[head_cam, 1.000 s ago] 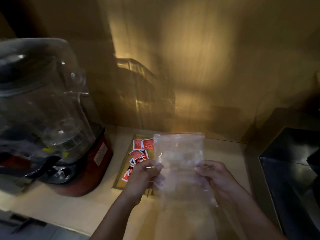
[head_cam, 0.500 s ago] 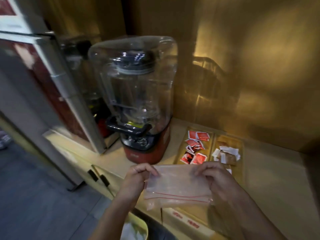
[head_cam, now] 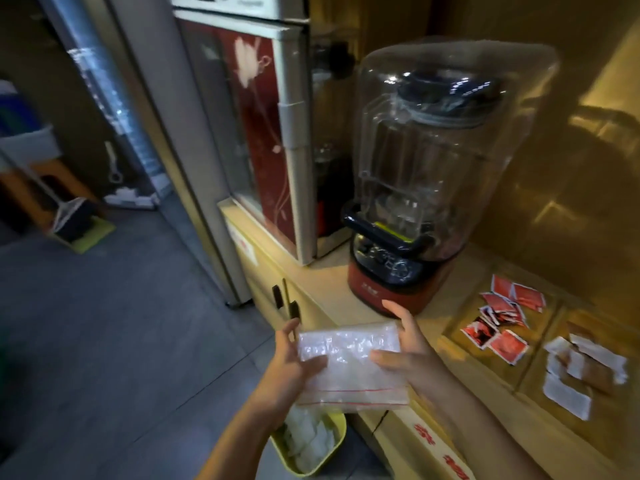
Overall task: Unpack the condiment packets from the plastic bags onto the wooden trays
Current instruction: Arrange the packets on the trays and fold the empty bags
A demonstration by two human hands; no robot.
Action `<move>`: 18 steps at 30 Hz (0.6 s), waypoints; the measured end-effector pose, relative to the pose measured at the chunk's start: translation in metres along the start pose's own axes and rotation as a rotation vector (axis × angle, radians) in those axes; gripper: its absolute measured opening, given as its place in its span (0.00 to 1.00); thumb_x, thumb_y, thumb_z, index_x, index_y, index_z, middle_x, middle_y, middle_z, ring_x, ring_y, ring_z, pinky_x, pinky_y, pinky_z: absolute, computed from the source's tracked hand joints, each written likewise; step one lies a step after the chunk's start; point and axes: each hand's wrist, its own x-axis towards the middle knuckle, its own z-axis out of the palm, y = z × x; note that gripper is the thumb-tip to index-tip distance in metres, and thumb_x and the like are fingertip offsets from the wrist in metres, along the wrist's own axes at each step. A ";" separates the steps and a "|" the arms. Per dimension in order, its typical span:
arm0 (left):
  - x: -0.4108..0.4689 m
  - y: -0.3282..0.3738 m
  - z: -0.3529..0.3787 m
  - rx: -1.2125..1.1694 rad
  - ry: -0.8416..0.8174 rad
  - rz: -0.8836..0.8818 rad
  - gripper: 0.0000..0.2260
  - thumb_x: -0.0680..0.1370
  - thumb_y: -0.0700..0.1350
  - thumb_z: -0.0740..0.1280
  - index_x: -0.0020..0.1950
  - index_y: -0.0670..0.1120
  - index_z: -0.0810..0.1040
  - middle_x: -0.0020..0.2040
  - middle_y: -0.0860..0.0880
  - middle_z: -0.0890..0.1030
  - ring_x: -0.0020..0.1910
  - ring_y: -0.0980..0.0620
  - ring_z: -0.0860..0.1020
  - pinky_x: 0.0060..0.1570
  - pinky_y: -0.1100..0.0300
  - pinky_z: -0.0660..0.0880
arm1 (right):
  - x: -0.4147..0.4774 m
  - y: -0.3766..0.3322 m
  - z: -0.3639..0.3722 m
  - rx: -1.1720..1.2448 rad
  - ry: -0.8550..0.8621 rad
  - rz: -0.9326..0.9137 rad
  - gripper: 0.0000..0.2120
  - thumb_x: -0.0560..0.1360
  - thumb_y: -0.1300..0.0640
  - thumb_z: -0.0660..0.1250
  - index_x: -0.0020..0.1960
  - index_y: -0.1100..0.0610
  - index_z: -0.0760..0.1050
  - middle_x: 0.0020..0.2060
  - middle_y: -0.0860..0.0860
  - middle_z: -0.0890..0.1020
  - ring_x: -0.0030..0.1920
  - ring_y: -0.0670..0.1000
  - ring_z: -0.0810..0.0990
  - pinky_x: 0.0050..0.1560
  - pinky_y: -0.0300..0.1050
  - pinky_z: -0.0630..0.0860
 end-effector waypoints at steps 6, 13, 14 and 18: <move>0.003 -0.033 -0.028 -0.201 0.299 -0.139 0.15 0.67 0.35 0.71 0.52 0.36 0.74 0.41 0.42 0.79 0.35 0.46 0.78 0.29 0.60 0.75 | 0.021 0.021 0.024 -0.078 0.111 0.230 0.17 0.69 0.68 0.69 0.56 0.61 0.73 0.47 0.58 0.83 0.45 0.56 0.83 0.41 0.46 0.79; 0.022 -0.090 -0.048 -0.079 0.278 -0.315 0.15 0.71 0.37 0.69 0.54 0.51 0.71 0.47 0.44 0.79 0.42 0.46 0.79 0.31 0.59 0.75 | 0.051 0.083 0.042 -0.321 0.175 0.281 0.04 0.71 0.67 0.66 0.38 0.61 0.76 0.32 0.55 0.80 0.35 0.53 0.78 0.33 0.39 0.74; 0.028 -0.101 -0.050 -0.054 0.264 -0.321 0.20 0.70 0.36 0.70 0.55 0.52 0.69 0.49 0.44 0.79 0.45 0.44 0.80 0.32 0.59 0.76 | 0.060 0.097 0.043 -0.348 0.201 0.300 0.06 0.70 0.67 0.67 0.38 0.59 0.75 0.32 0.54 0.80 0.35 0.53 0.78 0.34 0.39 0.74; 0.066 -0.161 -0.060 0.097 0.418 -0.339 0.18 0.70 0.33 0.67 0.47 0.53 0.66 0.45 0.43 0.76 0.42 0.44 0.77 0.37 0.48 0.77 | 0.097 0.164 0.045 -0.475 0.309 0.322 0.09 0.70 0.63 0.69 0.39 0.56 0.68 0.33 0.52 0.75 0.36 0.54 0.75 0.37 0.47 0.72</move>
